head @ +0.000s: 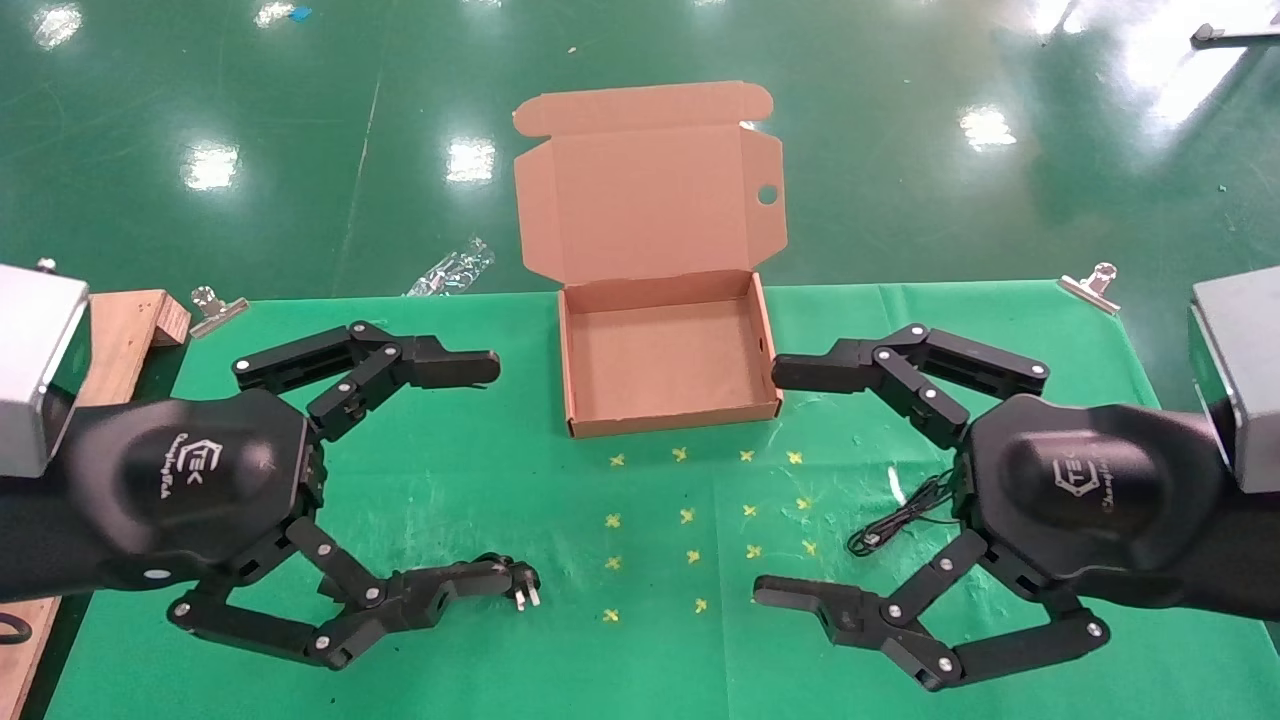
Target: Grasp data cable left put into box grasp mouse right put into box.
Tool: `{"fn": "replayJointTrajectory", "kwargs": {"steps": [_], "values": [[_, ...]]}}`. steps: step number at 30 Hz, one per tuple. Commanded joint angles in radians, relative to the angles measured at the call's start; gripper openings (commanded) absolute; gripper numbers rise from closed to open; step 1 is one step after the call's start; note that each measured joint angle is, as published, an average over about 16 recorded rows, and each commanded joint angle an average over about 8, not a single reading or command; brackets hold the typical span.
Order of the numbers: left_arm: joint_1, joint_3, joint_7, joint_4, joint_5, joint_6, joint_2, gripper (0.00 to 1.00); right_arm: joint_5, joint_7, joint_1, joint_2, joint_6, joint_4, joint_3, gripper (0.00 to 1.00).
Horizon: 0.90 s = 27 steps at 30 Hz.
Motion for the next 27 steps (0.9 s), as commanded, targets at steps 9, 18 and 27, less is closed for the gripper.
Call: {"fn": "replayJointTrajectory", "kwargs": {"steps": [9,18,27], "values": [[0.000,0.000,0.000,0.000,0.000,0.000,0.000,1.00,0.000,0.000,0.000,0.000,0.000,0.000,0.000,1.00],[0.000,0.000,0.000,0.000,0.000,0.000,0.000,1.00,0.000,0.000,0.000,0.000,0.000,0.000,0.000,1.00],[0.000,0.000,0.000,0.000,0.000,0.000,0.000,1.00,0.000,0.000,0.000,0.000,0.000,0.000,0.000,1.00]]}}
